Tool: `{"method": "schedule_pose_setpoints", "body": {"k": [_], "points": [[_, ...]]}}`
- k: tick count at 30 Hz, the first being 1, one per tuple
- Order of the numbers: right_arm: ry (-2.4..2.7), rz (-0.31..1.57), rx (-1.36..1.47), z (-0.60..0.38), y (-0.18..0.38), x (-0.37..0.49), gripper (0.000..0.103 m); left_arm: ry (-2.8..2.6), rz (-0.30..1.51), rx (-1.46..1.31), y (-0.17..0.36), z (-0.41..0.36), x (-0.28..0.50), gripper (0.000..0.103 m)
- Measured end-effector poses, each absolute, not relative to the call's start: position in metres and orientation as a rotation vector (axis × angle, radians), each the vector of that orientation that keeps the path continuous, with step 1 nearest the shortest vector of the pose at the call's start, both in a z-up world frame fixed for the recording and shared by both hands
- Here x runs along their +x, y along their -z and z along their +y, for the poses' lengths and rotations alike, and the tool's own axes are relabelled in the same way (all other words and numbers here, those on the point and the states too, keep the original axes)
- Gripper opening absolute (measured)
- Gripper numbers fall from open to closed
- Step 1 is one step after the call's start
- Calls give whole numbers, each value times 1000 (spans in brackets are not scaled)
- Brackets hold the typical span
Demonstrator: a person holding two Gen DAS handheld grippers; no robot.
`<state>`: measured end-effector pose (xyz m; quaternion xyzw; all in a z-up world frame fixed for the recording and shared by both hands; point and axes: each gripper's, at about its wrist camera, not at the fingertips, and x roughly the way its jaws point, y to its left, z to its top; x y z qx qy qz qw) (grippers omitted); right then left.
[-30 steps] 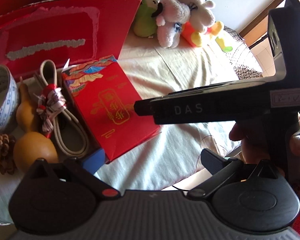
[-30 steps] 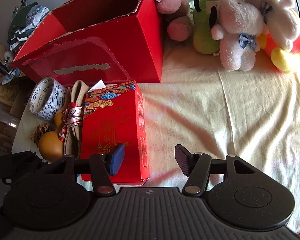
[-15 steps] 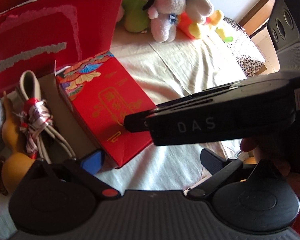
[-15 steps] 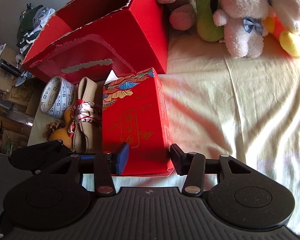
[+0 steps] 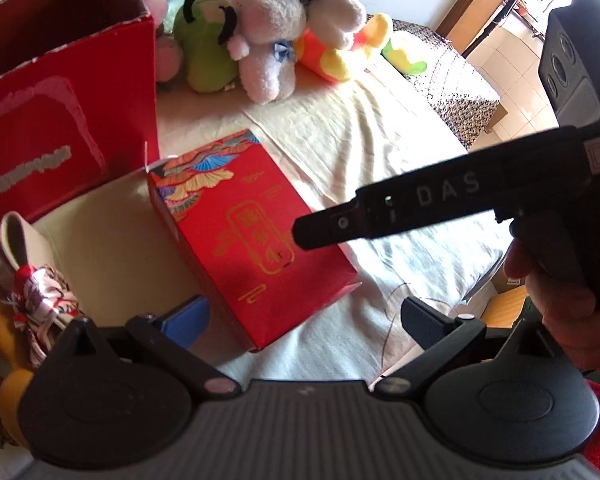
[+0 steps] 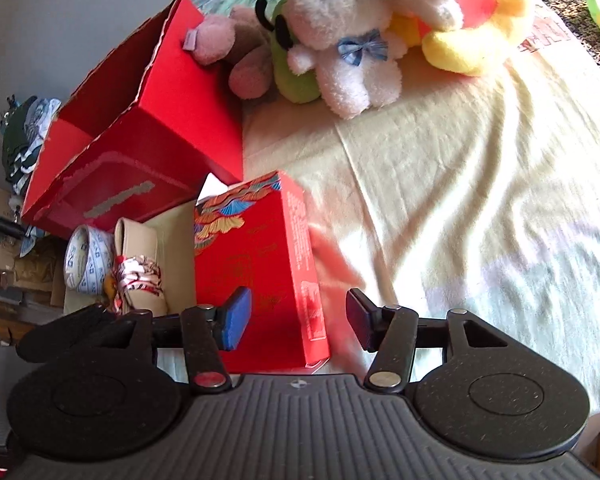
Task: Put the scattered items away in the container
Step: 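Close the right gripper on the red floral gift box, then lift the gift box with the right gripper over the red container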
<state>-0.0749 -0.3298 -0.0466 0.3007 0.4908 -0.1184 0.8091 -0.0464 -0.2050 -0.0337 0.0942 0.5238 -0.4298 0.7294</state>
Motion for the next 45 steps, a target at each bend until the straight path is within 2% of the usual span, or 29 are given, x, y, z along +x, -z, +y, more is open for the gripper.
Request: {"method": "schedule_pose_setpoints", "body": {"k": [6,12,21,29,32,39,43,44,45], "points": [[476,1056,403,-332,39,-58,56,891,1137,210,30,-194,-37,101],[488,1057,356,-334,39,-52,56,857,1112,185,22,-193,-25,101],[226,1056,641,-344,49,-54,56,878,1171,124,39,-212,-14,101],[133,1101,727,-339,65,-47,58,880,1219,85,55,-220,-5,101],[116,1109,709,-337,67,-43,61,874,1206,106,58,-225,-6,101],[101,1108,694,-339,65,-49,57,884,1197,118,60,-229,-2,99],[132,1103,683,-343,59,-61,56,914,1191,163,57,-235,-8,92],[136,1095,684,-344,55,-64,56,922,1178,194,55,-238,-11,85],[144,1085,683,-345,51,-67,56,930,1165,214,51,-241,-14,84]]}}
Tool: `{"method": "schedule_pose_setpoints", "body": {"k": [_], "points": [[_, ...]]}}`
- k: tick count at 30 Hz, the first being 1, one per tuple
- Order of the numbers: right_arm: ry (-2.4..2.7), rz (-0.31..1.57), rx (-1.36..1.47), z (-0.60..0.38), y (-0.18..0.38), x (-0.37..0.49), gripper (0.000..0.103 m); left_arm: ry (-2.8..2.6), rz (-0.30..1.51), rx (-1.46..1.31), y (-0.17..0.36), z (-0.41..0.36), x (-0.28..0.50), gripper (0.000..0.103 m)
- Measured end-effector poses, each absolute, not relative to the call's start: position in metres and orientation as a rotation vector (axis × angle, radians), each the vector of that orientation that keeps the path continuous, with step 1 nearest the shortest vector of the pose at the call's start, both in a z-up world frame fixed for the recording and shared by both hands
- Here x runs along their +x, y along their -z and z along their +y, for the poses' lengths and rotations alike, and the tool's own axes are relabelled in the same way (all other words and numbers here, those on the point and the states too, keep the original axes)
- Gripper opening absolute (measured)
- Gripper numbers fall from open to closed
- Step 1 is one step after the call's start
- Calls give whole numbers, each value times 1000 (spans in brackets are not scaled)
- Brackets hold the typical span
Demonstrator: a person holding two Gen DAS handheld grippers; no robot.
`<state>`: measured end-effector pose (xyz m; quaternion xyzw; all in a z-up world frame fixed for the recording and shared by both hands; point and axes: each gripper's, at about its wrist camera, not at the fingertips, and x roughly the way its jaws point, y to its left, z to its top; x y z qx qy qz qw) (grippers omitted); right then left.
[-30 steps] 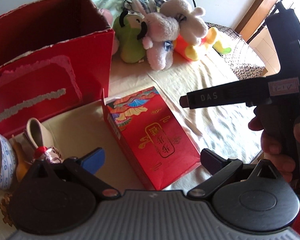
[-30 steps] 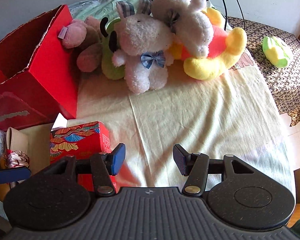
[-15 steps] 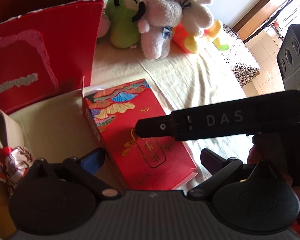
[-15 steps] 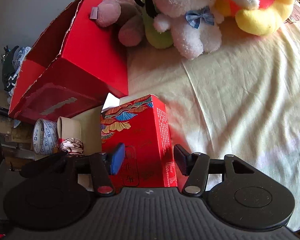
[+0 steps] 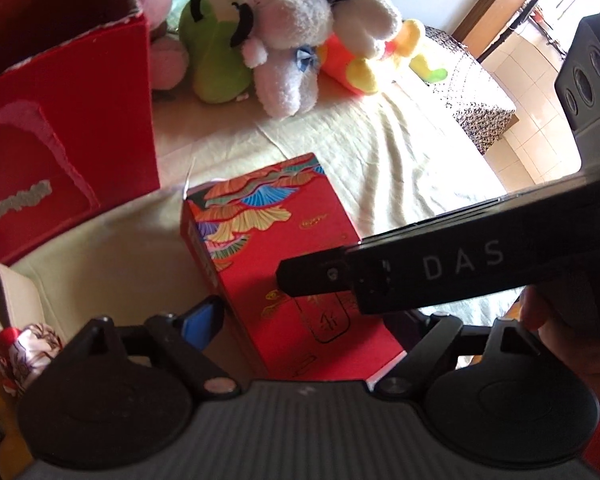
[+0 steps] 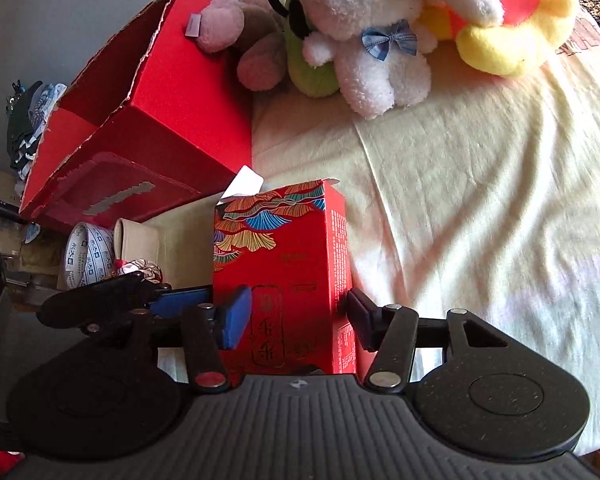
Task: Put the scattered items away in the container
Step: 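Lift the gift box with the right gripper over the red container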
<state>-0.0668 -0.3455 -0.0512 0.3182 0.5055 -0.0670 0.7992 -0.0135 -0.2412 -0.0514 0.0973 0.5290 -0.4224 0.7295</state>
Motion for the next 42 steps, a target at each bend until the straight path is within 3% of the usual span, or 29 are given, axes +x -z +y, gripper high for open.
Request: {"method": "schedule_pose_setpoints", "body": {"k": [7,11,16,25,32,42], "points": [[203,963,673,-360,11,-77,56,961,1042,275,14,-269,-14,84],[183,857,690,-375,-27,-70,56,973,867,308,-36,-279,-9,84],[147,763,663,-378,-67,-41,56,948,698,333,-86,-283,9,84],[38,703,558,-341,-111,44,56,847,558,358,-148,-238,70,84],[-17,853,484,-304,-88,108,56,780,619,374,-133,-196,121,84],[-54,1152,485,-265,-19,168,55,735,874,346,-47,-147,169,84]]}}
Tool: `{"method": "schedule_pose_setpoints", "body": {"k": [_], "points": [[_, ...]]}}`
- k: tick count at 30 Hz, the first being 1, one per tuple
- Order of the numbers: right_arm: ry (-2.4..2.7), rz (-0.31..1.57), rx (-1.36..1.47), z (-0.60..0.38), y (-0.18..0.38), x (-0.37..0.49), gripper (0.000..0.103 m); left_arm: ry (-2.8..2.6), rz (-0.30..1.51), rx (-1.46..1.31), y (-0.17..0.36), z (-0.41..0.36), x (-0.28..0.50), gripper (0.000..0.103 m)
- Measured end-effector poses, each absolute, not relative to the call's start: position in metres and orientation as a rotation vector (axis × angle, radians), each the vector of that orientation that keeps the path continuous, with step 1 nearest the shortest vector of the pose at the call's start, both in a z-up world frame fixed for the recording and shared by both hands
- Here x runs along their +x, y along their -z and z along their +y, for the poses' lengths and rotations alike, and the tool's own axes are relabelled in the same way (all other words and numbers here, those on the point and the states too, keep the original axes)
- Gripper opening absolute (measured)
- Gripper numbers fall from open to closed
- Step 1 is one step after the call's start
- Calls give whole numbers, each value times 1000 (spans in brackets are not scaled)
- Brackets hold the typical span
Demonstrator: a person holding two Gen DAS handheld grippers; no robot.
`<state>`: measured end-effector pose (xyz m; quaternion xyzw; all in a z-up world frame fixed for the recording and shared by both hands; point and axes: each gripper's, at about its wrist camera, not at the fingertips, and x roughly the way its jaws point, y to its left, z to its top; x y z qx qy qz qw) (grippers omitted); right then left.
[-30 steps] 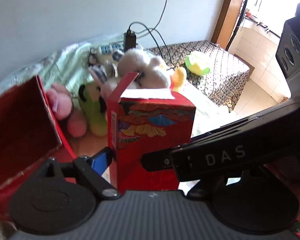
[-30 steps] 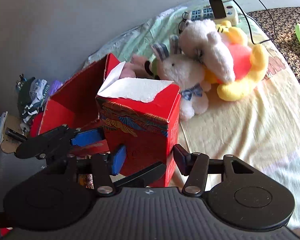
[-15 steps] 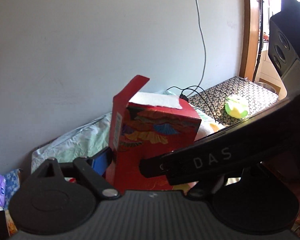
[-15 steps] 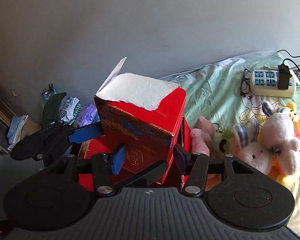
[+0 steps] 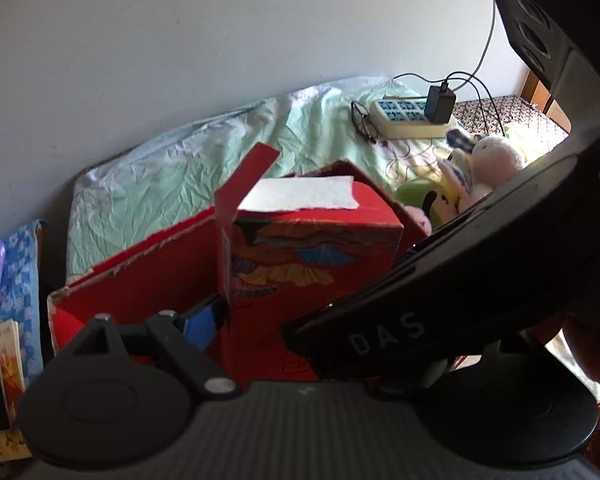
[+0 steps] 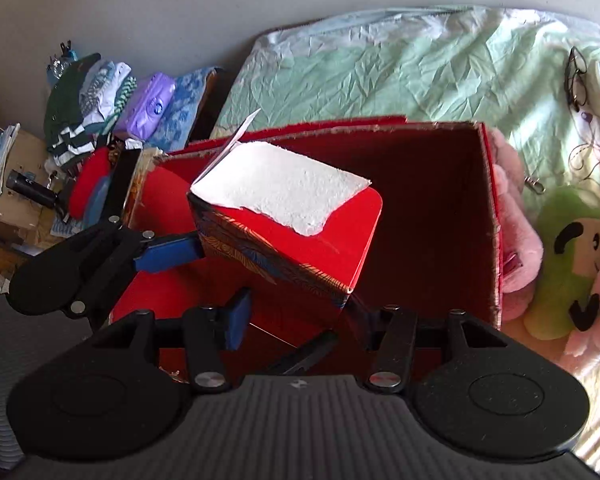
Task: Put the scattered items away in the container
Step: 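Lift the gift box with the right gripper over the red container, then lower the gift box into the container and open the right gripper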
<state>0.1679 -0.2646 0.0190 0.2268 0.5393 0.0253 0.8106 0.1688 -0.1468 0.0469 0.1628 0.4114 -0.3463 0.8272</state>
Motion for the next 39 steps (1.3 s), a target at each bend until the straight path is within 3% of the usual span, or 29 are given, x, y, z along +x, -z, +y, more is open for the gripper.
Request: {"method": "schedule_pose_setpoints", "body": {"k": [12,15,20,28,39], "points": [[-75,1382,439,-256,16,206,58,743,1156,344,6,-135,194,83],[-44,1359,439,-259,18,212,63,747,1234,313,18,-131,207,83],[-19,1337,491,-266,29,215,60,780,1340,233,25,-125,220,79],[43,1238,486,-279,21,194,57,831,1418,211,31,-123,219,87],[72,1053,546,-324,-16,157,52,849,1498,183,36,-160,224,88]]}}
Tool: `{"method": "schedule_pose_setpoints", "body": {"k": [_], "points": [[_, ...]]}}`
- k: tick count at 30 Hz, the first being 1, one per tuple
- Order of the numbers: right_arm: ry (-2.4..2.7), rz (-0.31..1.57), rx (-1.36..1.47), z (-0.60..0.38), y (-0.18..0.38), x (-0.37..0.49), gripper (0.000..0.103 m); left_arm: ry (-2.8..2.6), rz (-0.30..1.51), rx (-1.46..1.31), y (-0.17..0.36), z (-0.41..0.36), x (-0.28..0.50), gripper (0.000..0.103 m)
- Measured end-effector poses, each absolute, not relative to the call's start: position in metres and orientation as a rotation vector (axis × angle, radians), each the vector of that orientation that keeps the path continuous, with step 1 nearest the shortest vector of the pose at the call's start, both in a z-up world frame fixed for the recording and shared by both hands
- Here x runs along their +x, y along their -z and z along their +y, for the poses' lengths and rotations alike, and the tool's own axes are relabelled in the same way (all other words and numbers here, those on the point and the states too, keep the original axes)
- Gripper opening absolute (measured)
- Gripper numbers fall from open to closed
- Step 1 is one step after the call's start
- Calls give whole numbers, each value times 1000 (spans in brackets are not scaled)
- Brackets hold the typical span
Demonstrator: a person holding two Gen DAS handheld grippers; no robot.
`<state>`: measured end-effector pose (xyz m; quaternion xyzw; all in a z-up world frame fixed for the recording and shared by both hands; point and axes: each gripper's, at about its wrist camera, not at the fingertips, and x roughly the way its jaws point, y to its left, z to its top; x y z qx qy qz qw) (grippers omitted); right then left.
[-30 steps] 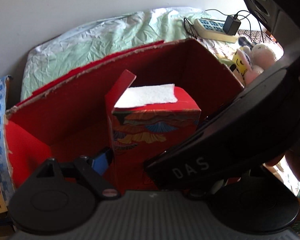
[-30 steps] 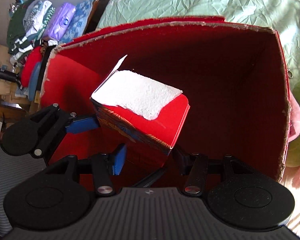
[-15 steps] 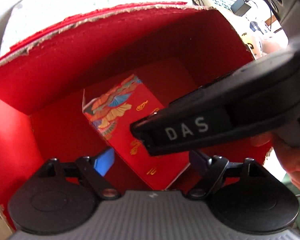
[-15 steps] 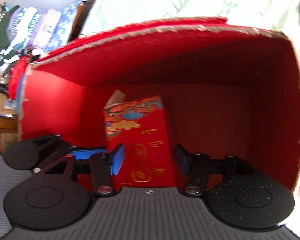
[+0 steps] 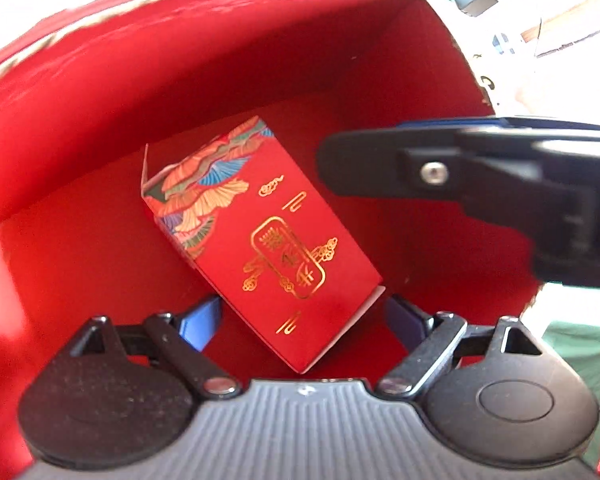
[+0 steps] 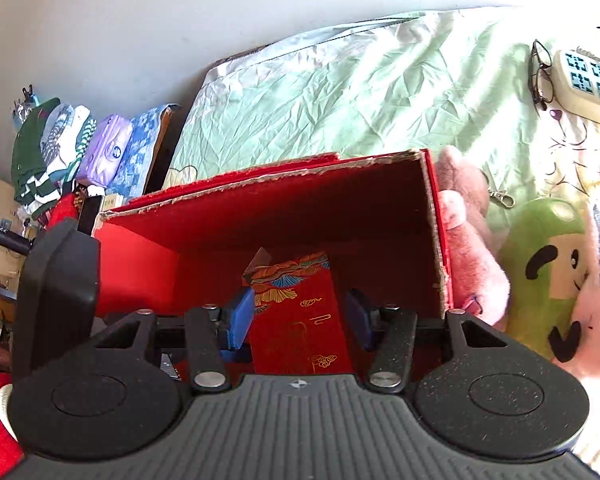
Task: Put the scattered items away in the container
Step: 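Lower the gift box into the container and open the right gripper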
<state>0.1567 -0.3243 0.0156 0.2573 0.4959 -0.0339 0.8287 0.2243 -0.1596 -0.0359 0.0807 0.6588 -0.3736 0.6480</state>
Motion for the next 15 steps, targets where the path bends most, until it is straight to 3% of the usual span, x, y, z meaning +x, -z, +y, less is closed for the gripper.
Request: {"method": "schedule_pose_setpoints", "body": {"k": [2,6,15], "points": [[79,1052,571,-327,-12,158,37,861,1495,199,37,-170,224,88],[109,1051,589,-328,-11,157,25,905,1487,246,39,-192,222,88],[135,1046,604,-333,-3,160,18,940,1430,309,34,-217,209,88]]}}
